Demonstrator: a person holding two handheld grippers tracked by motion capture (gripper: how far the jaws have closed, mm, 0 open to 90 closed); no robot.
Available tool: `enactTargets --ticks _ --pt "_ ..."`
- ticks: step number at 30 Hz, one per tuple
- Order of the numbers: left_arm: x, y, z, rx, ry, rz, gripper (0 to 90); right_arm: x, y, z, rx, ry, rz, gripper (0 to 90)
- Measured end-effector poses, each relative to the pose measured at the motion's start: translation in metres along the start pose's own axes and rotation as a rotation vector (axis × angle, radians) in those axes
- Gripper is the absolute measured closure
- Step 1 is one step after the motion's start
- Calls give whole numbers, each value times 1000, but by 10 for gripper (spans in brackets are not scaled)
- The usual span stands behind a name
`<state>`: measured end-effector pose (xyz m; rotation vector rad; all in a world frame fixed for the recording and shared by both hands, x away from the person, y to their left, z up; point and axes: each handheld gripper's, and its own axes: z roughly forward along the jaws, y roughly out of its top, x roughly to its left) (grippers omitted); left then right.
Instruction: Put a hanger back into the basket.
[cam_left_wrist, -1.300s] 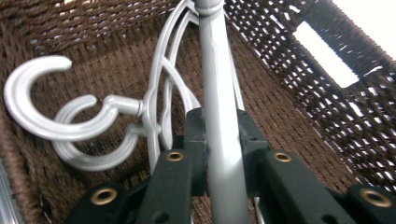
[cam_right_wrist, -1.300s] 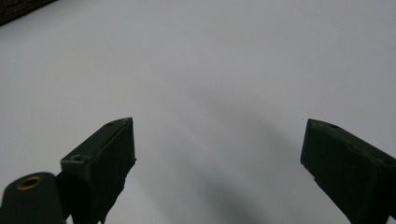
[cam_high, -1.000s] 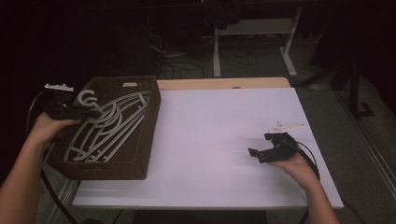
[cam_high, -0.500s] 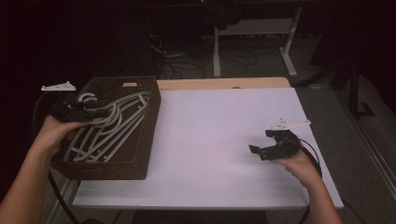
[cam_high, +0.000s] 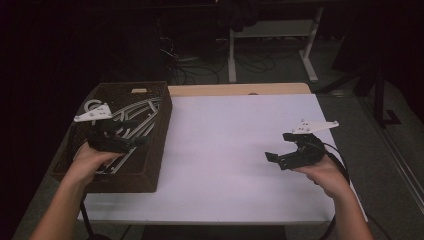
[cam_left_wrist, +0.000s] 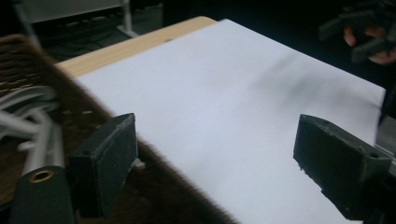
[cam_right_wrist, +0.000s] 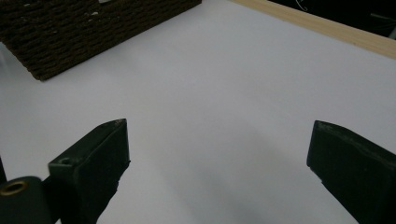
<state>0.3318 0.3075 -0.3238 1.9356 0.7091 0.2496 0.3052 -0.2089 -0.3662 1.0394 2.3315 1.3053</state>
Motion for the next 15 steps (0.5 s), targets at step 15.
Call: enactTargets --ticks 15 --pt "-12 -9 28 12 -71 33 12 6 9 -18 -48 10 -20 27"
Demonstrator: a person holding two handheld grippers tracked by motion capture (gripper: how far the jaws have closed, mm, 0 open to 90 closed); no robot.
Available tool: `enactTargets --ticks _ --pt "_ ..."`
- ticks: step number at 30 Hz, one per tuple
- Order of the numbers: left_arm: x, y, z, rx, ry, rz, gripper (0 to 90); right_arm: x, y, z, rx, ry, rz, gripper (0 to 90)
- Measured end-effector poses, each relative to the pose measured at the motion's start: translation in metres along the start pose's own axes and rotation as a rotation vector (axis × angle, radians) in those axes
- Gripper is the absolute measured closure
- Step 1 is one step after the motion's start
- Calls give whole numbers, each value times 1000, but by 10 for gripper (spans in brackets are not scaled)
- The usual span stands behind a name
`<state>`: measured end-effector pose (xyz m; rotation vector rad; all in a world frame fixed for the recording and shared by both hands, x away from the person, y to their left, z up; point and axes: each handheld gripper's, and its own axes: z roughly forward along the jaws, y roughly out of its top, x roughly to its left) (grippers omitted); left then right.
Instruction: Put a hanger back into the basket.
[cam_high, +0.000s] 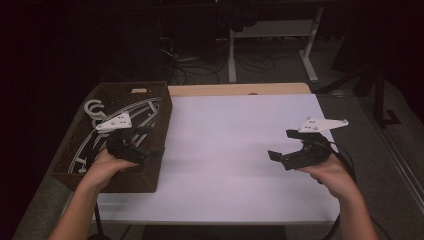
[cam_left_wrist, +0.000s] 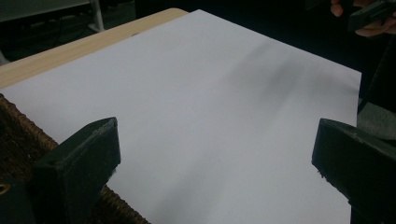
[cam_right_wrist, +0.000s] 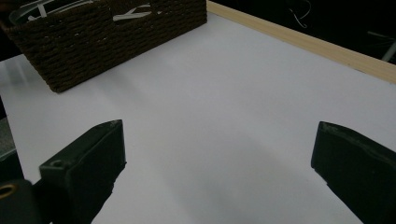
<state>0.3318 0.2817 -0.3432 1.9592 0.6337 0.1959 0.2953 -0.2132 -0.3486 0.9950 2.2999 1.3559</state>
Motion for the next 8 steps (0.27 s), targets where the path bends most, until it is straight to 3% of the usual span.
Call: enactTargets --ticks 8 --pt "-1 0 -3 -21 -2 0 13 1 1 -2 -10 -1 -6 25"
